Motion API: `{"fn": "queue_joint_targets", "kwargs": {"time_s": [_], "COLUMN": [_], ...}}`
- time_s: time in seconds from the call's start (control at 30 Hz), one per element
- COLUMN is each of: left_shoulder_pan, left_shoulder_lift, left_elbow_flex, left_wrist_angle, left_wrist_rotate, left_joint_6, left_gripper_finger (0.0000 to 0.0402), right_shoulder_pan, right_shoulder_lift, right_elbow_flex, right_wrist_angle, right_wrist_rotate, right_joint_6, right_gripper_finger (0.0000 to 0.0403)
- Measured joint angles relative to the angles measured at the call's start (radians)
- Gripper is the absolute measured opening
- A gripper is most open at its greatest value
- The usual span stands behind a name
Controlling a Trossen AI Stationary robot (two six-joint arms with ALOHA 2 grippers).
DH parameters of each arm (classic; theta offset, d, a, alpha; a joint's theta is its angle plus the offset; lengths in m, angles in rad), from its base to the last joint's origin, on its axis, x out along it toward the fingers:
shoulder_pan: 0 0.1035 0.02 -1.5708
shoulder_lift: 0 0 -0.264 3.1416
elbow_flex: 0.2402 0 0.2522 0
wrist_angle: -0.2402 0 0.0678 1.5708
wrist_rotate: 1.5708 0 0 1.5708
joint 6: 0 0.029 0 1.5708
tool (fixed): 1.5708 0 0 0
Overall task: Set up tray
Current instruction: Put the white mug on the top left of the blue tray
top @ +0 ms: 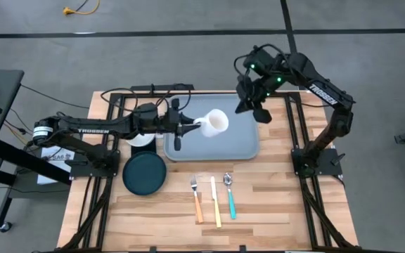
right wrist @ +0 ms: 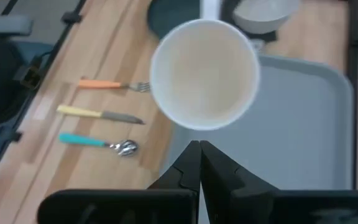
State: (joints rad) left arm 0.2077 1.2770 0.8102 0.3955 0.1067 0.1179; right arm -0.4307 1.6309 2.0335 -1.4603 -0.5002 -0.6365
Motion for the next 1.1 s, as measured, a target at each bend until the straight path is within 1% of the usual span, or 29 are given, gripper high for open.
{"fn": "queue_joint_targets", "kwargs": {"time_s": [0.13, 0.23, 0.33, 0.5, 0.6, 0.83, 0.93, 1.0, 1.1], "left_shoulder_pan": [0.000, 0.002, 0.002, -0.002, -0.010, -0.023, -0.031, -0.034, -0.035], "left_shoulder_lift": [0.000, 0.000, 0.001, 0.001, 0.001, 0.001, 0.001, 0.001, 0.001], "left_elbow_flex": [-0.048, -0.097, -0.143, -0.194, -0.212, -0.214, -0.214, -0.214, -0.214], "left_wrist_angle": [0.131, 0.235, 0.335, 0.441, 0.471, 0.483, 0.490, 0.489, 0.489], "left_wrist_rotate": [0.056, 0.065, 0.070, 0.095, 0.094, 0.096, 0.097, 0.095, 0.094], "left_joint_6": [-0.047, -0.094, -0.129, -0.172, -0.177, -0.193, -0.197, -0.197, -0.198], "left_gripper_finger": [0.0032, 0.0032, 0.0032, 0.0032, 0.0032, 0.0032, 0.0033, 0.0039, 0.0039], "right_shoulder_pan": [0.076, 0.142, 0.214, 0.319, 0.369, 0.431, 0.448, 0.457, 0.469], "right_shoulder_lift": [0.000, 0.000, 0.000, 0.000, 0.010, 0.010, 0.010, 0.010, 0.010], "right_elbow_flex": [0.000, 0.000, 0.000, 0.000, 0.000, 0.000, 0.000, 0.000, 0.000], "right_wrist_angle": [-0.045, -0.059, -0.060, -0.057, -0.032, 0.003, 0.009, 0.029, 0.075], "right_wrist_rotate": [0.002, 0.026, 0.117, 0.311, 0.370, 0.382, 0.412, 0.439, 0.456], "right_joint_6": [0.000, -0.001, -0.001, -0.002, 0.017, 0.036, 0.042, 0.038, 0.022], "right_gripper_finger": [0.0000, 0.0000, 0.0000, 0.0000, 0.0000, 0.0000, 0.0003, 0.0012, 0.0036]}}
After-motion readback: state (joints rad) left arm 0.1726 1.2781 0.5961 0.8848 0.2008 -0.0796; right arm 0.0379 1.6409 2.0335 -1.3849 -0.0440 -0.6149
